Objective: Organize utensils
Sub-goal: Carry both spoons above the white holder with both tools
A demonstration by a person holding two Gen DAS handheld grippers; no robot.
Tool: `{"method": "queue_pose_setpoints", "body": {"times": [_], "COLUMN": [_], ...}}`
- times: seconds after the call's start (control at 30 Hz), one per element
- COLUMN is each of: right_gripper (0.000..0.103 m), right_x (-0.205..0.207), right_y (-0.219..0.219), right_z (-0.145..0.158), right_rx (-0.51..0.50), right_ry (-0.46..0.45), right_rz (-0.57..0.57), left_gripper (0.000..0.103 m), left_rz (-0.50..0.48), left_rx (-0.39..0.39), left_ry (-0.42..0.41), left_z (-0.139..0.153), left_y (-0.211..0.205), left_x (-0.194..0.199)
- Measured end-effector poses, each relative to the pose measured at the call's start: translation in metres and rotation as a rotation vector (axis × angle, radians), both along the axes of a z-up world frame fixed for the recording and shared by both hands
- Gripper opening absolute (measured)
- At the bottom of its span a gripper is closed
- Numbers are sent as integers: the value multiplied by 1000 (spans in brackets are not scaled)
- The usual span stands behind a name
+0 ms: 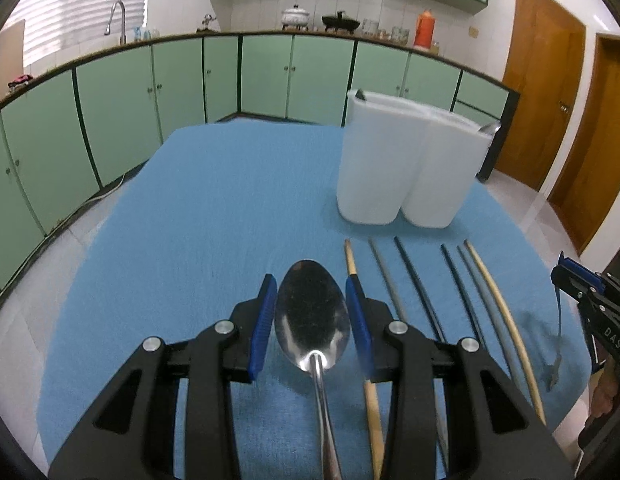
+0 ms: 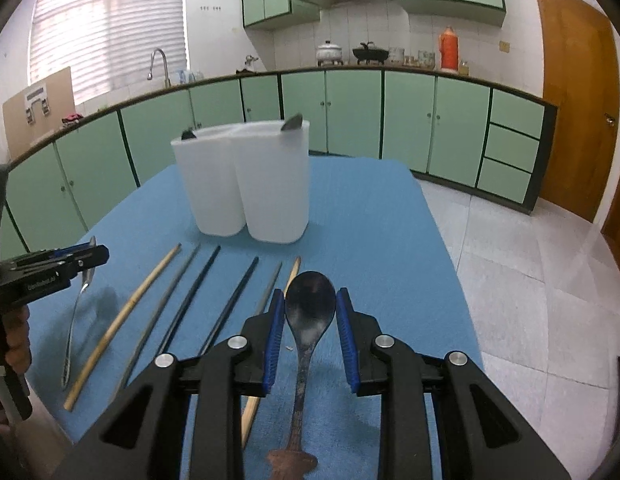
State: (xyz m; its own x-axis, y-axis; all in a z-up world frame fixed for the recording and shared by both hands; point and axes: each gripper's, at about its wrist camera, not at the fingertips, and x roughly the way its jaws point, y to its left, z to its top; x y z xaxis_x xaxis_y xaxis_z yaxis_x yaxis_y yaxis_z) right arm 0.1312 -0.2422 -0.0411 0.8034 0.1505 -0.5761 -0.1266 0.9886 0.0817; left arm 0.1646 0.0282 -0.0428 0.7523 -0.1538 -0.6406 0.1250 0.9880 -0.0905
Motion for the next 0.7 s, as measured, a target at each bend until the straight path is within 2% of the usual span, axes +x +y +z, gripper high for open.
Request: {"method": "queue_pose_setpoints", "body": {"times": [0.33, 0.7], "right_gripper": [26, 26], "right_x": [-12, -3], "right_y": [-4, -5], "right_z": [29, 52], "right_rx": [30, 55], "right_ry": [-92, -148], "right_rz": [-13, -6], "left_gripper": [34, 34], "left_rz": [13, 21], "left_rx": [-25, -49], "left_ry": [-92, -171], "left_z": [24, 45], "left_y": [9, 13], "left_x": [-9, -12]}}
